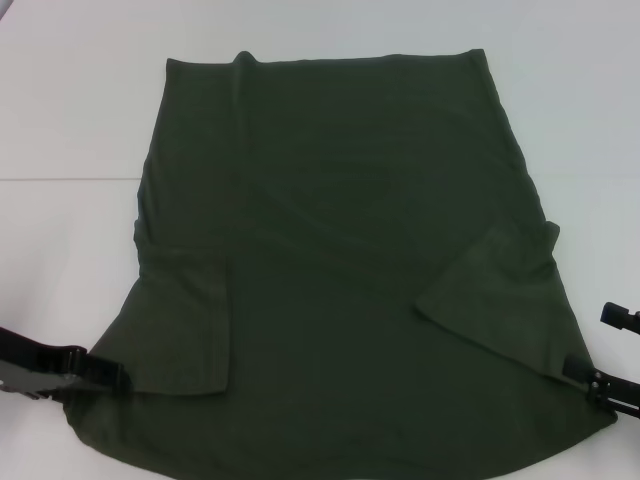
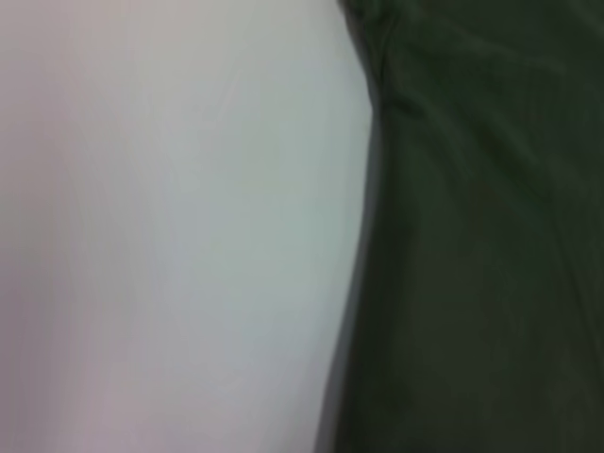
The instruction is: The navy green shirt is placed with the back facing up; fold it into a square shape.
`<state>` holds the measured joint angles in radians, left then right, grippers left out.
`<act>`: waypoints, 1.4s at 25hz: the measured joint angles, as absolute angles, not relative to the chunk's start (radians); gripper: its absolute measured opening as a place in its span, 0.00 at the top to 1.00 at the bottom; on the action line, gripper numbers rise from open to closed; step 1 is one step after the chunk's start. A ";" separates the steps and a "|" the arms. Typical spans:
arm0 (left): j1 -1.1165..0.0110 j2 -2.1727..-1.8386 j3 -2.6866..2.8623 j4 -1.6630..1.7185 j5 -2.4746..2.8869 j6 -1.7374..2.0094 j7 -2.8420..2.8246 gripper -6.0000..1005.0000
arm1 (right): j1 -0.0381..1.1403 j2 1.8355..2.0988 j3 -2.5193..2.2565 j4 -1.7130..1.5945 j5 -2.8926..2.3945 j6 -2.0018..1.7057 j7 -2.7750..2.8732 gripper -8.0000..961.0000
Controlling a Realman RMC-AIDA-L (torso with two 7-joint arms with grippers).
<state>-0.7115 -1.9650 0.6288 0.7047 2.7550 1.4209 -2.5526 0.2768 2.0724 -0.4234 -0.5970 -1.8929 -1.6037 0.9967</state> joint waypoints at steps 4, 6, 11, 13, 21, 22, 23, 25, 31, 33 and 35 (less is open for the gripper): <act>-0.718 -1.966 0.628 0.698 2.749 1.433 -2.553 0.15 | 0.279 2.072 -0.423 -0.598 -1.893 -1.604 0.997 0.02; -0.721 -1.965 0.624 0.698 2.743 1.442 -2.553 0.15 | 0.280 2.072 -0.423 -0.598 -1.893 -1.604 0.997 0.02; -0.723 -1.965 0.629 0.698 2.747 1.446 -2.553 0.15 | 0.283 2.072 -0.423 -0.598 -1.893 -1.605 0.997 0.02; -0.724 -1.965 0.631 0.698 2.750 1.446 -2.552 0.15 | 0.284 2.072 -0.423 -0.598 -1.893 -1.605 0.997 0.02; -0.730 -1.966 0.691 0.702 2.752 1.439 -2.548 0.16 | 0.290 2.072 -0.423 -0.598 -1.893 -1.605 0.997 0.02; -0.732 -1.966 0.699 0.702 2.752 1.439 -2.547 0.16 | 0.290 2.072 -0.423 -0.598 -1.893 -1.605 0.997 0.02; -0.734 -1.966 0.707 0.702 2.752 1.440 -2.544 0.16 | 0.290 2.072 -0.423 -0.598 -1.893 -1.605 0.997 0.02; -0.745 -1.966 0.728 0.701 2.752 1.452 -2.533 0.16 | 0.291 2.072 -0.423 -0.598 -1.893 -1.605 0.997 0.02; -0.754 -1.967 0.732 0.699 2.752 1.456 -2.529 0.27 | 0.293 2.071 -0.419 -0.598 -1.893 -1.605 0.999 0.02; -0.754 -1.967 0.732 0.699 2.752 1.455 -2.529 0.34 | 0.293 2.071 -0.419 -0.598 -1.893 -1.605 0.999 0.02; -0.754 -1.967 0.733 0.698 2.752 1.455 -2.529 0.42 | 0.293 2.071 -0.418 -0.598 -1.893 -1.605 0.999 0.02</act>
<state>-0.7543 -1.9666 0.7332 0.6984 2.7519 1.4547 -2.5285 0.2931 2.0708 -0.4181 -0.5983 -1.8929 -1.6046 0.9987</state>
